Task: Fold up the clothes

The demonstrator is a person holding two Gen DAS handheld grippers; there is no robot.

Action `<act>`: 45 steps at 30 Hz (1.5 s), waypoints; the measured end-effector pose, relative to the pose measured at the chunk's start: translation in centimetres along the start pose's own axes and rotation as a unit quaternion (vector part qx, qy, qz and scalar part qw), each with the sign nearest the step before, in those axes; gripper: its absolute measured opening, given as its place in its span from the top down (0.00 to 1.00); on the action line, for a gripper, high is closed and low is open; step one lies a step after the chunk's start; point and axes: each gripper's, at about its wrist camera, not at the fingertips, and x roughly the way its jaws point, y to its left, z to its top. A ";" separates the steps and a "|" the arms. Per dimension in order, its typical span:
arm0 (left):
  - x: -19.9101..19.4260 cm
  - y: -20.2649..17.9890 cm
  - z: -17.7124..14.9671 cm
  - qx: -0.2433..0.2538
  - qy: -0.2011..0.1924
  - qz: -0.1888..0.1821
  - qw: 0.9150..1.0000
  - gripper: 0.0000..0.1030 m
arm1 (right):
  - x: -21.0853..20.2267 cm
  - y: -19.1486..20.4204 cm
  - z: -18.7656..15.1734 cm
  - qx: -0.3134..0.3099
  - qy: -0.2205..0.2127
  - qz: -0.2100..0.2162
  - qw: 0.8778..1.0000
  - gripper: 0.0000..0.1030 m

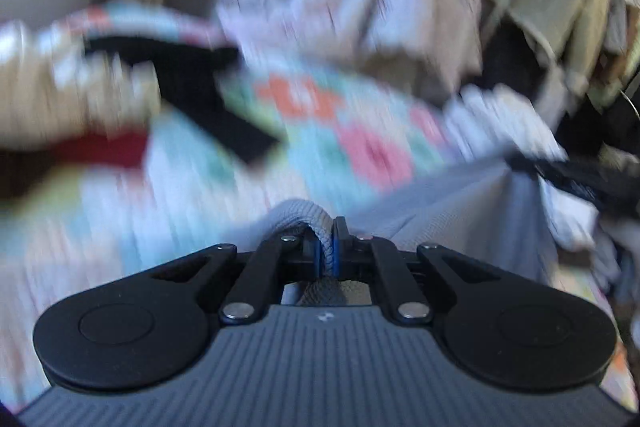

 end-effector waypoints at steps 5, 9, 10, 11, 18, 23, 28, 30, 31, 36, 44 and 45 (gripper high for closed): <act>2.5 -1.4 3.7 0.049 -0.076 0.029 0.995 0.95 | 0.0 -1.6 2.6 0.010 -0.054 -0.035 0.998 0.94; 6.5 -2.5 3.3 0.087 -0.054 0.041 0.994 0.80 | 1.5 -2.5 3.2 0.010 -0.058 -0.077 0.995 0.94; 7.7 -2.7 3.0 0.094 -0.029 0.049 0.994 0.76 | 2.3 -3.0 2.9 0.015 -0.042 -0.090 0.995 0.94; 8.4 -2.7 2.4 0.099 -0.008 0.056 0.993 0.70 | 3.2 -3.4 2.4 0.018 -0.022 -0.103 0.994 0.94; 6.1 -0.6 -3.7 0.109 0.064 0.063 0.990 0.52 | 5.6 -4.3 -1.4 0.058 0.087 -0.127 0.986 0.73; 1.9 1.7 -8.4 0.101 0.093 0.079 0.987 0.52 | 1.7 -0.4 -2.4 0.079 0.077 -0.029 0.993 0.57; -3.6 3.9 -11.2 -0.014 0.143 0.127 0.982 0.48 | -3.3 7.8 -5.0 -0.004 0.037 0.020 0.999 0.44; -6.1 3.8 -11.4 -0.056 0.127 0.109 0.984 0.48 | -5.1 11.7 -7.1 -0.082 0.010 -0.018 0.996 0.41; -7.0 3.5 -11.4 -0.060 0.116 0.098 0.987 0.47 | -5.9 13.2 -8.2 -0.106 0.001 -0.025 0.994 0.38; -10.1 1.5 -11.1 -0.046 0.117 0.151 0.980 0.46 | -9.4 17.6 -12.3 -0.132 0.019 0.000 0.991 0.25; -18.0 1.3 -10.9 -0.049 0.048 0.244 0.967 0.45 | -16.6 13.0 -13.9 0.060 0.074 0.114 0.989 0.34; -18.9 1.7 -11.0 -0.043 0.038 0.263 0.963 0.41 | -17.6 12.7 -14.4 0.061 0.072 0.110 0.989 0.34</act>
